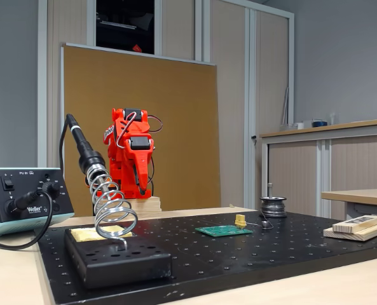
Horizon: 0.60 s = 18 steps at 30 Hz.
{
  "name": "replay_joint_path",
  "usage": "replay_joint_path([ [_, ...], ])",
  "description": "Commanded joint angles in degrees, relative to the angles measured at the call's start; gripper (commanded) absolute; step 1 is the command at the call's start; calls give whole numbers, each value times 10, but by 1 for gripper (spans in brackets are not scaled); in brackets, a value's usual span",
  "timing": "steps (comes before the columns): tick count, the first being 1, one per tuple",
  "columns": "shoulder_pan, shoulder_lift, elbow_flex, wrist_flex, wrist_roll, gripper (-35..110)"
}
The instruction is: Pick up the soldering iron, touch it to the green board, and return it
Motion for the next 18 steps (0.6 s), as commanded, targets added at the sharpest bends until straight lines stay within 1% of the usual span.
replay_joint_path([
  [1, 1, 4, 6, 3, 8, 0],
  [18, 1, 7, -10, 12, 6, 0],
])
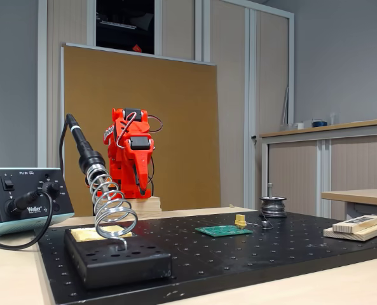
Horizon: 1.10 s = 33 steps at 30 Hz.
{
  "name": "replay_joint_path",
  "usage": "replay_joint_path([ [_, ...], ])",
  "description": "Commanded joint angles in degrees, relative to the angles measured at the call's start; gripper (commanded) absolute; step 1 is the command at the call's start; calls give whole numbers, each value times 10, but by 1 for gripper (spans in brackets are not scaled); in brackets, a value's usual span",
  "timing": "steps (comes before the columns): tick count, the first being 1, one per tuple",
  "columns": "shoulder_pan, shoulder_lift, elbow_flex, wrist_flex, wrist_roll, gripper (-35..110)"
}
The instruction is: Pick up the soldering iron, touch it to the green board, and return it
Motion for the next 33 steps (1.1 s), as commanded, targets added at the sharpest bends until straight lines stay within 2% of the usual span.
replay_joint_path([
  [1, -2, 7, -15, 15, 5, 0],
  [5, -8, 10, -46, 25, 4, 0],
  [7, -22, 10, -65, -15, 4, 0],
  [9, -25, 10, -83, -50, 48, 0],
  [15, -3, 4, -156, -29, 40, 0],
  [21, 13, -146, -284, -15, 11, 0],
  [23, 20, -205, -316, -42, -9, 0],
  [26, 20, -279, -349, -81, 25, 0],
  [30, 25, -364, -384, -120, 1, 0],
  [33, 30, -432, -422, -149, 19, 0],
])
